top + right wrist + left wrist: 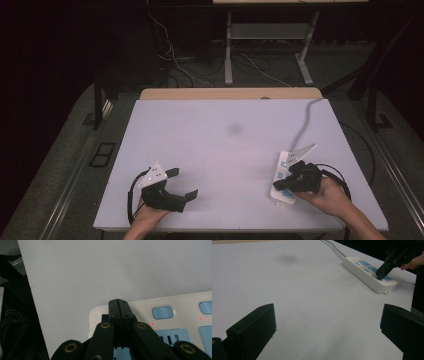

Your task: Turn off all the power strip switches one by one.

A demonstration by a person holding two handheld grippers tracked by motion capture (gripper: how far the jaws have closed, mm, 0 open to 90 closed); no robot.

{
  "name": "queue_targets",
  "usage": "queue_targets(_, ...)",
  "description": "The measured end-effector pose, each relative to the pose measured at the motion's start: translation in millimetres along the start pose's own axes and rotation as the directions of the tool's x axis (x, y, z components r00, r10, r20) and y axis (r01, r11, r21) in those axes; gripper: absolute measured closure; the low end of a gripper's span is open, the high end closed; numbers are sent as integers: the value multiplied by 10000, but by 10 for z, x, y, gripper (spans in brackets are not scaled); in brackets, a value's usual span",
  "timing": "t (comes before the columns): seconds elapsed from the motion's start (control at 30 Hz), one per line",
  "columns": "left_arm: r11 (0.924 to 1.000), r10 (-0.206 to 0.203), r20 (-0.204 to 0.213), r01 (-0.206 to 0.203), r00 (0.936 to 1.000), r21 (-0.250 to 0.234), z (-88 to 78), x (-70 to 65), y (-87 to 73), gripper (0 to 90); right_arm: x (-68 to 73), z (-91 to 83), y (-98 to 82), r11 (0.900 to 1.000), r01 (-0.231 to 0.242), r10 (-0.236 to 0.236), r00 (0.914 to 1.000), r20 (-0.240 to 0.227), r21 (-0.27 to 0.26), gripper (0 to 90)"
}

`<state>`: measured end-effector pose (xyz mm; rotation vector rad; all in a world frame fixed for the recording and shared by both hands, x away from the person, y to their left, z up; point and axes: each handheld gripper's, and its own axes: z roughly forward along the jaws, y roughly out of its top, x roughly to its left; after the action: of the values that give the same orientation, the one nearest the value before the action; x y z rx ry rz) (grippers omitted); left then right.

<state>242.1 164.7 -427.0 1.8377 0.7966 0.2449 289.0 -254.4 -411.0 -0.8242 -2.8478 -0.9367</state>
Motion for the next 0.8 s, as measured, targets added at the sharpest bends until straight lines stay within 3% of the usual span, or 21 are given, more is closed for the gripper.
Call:
queue_targets(0.53,10000,-34,-28,34,10000,9,-7,21,-4,0,-51,-16,2,9999,-119,119,9995,-304,26,900)
queue_targets(0.6,10000,-62,-10,62,10000,13,-3,21,-5,0,-91,-52,4,9986,-465,447,9967,-676,-263,900)
queue_targets(0.8,9999,-87,-14,87,10000,52,-1,29,-9,0,-136,-137,9,9957,-646,587,9944,-878,-656,900)
